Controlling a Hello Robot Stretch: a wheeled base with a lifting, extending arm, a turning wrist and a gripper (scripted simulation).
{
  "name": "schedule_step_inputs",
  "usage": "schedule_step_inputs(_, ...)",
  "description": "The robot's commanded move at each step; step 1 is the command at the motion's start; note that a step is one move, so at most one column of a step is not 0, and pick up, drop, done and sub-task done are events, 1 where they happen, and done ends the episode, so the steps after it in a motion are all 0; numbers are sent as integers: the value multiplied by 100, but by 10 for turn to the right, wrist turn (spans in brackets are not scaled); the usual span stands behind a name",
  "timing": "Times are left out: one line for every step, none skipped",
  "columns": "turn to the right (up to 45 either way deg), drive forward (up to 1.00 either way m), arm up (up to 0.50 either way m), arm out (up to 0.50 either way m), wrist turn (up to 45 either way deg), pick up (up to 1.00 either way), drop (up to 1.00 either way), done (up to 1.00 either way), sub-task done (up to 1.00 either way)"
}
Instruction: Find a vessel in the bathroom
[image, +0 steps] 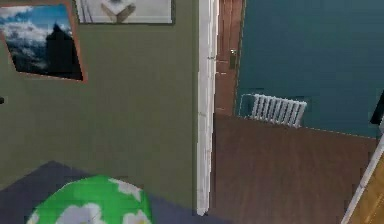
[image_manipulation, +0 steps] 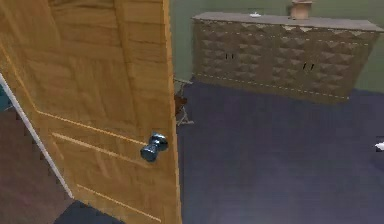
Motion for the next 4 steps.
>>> schedule_step_inputs(0,65,0,0,0,0,0,0,0)
schedule_step_inputs(450,0,0,0,0,0,0,0,0)
schedule_step_inputs(210,0,0,0,0,0,0,0,0)
schedule_step_inputs(0,45,0,0,0,0,0,0,0)
